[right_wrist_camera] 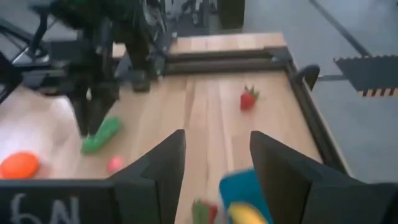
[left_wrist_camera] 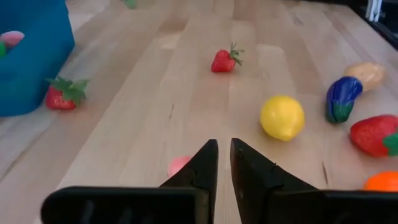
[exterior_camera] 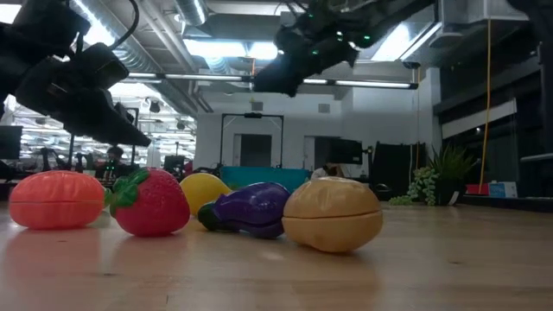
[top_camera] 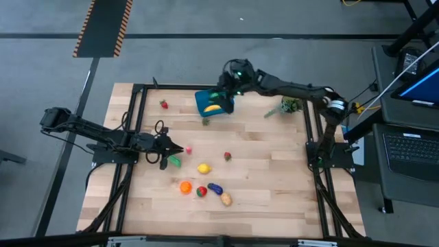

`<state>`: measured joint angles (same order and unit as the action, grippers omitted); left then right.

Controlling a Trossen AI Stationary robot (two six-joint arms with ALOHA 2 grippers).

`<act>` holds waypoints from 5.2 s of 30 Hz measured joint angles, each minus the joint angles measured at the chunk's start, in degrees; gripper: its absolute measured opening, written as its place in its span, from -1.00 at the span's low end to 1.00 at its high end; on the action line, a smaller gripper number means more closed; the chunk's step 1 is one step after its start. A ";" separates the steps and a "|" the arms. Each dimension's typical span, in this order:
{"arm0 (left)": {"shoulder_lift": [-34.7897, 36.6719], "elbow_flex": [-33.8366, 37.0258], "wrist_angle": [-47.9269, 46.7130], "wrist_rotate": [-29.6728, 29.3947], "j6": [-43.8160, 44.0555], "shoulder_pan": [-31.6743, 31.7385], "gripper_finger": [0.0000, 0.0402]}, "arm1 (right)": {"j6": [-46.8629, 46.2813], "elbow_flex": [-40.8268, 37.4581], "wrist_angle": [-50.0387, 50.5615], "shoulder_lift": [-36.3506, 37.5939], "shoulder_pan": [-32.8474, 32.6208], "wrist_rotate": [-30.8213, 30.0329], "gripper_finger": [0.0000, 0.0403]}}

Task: Pick and placing Produce into tupperware
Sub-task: Put the pea pod into the blue bin

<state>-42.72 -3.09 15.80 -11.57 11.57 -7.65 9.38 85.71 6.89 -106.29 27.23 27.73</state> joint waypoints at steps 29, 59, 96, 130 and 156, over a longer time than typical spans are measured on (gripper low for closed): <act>0.02 0.04 7.32 -0.75 2.87 0.01 -0.92 | 2.87 -50.34 -51.22 20.23 3.36 -0.83 -0.09; 0.01 0.04 7.32 -12.83 6.97 0.01 -0.34 | 4.27 -50.32 -51.21 20.18 3.36 -0.81 -0.09; -0.91 -30.99 -51.17 -6.89 2.28 -2.03 0.35 | -0.37 -50.27 -48.09 20.14 3.20 -0.76 -0.09; -36.63 -42.97 -64.66 8.74 1.28 -5.13 0.35 | -1.26 -50.27 -40.11 20.14 0.16 -0.72 -0.09; -44.35 -42.97 -63.37 14.87 -1.66 2.86 0.35 | -0.10 -50.27 -37.76 20.14 0.16 -0.72 -0.09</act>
<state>-87.07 -46.06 -47.57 3.30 9.91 -4.78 9.29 35.44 -30.87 -86.15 27.40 27.00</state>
